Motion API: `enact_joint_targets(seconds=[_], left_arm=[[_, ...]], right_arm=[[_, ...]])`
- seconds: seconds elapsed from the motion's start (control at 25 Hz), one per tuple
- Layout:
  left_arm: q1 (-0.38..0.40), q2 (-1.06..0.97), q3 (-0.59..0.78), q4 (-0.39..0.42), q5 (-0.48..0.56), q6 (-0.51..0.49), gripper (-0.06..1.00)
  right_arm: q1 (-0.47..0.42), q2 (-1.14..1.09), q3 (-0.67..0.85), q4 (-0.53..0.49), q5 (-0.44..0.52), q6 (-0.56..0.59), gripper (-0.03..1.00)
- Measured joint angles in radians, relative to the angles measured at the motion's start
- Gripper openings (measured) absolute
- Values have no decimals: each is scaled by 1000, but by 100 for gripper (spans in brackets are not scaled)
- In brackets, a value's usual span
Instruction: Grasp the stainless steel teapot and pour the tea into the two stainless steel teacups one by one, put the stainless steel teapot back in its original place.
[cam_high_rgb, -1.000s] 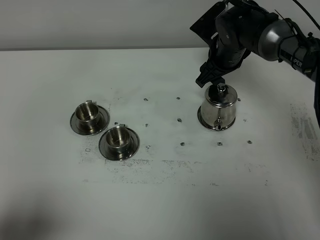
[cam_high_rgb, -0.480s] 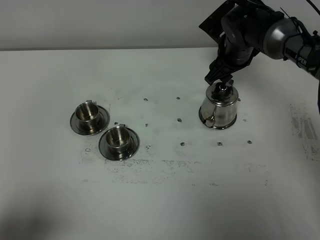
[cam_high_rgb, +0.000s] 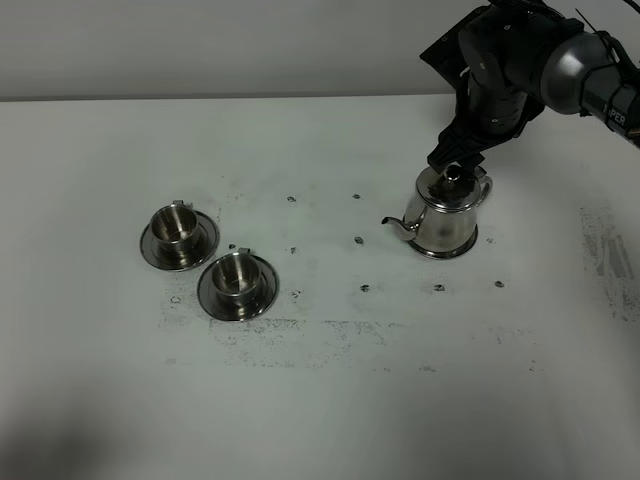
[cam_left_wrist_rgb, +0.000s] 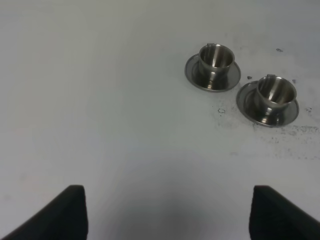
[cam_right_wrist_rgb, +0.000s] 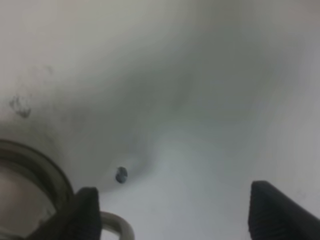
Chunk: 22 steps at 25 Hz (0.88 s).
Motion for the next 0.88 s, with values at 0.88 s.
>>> enact_joint_targets(seconds=[0.88], left_arm=[[0, 0, 0, 0, 0, -3, 64]], right_arm=[[-21, -20, 0, 12, 204, 118, 59]])
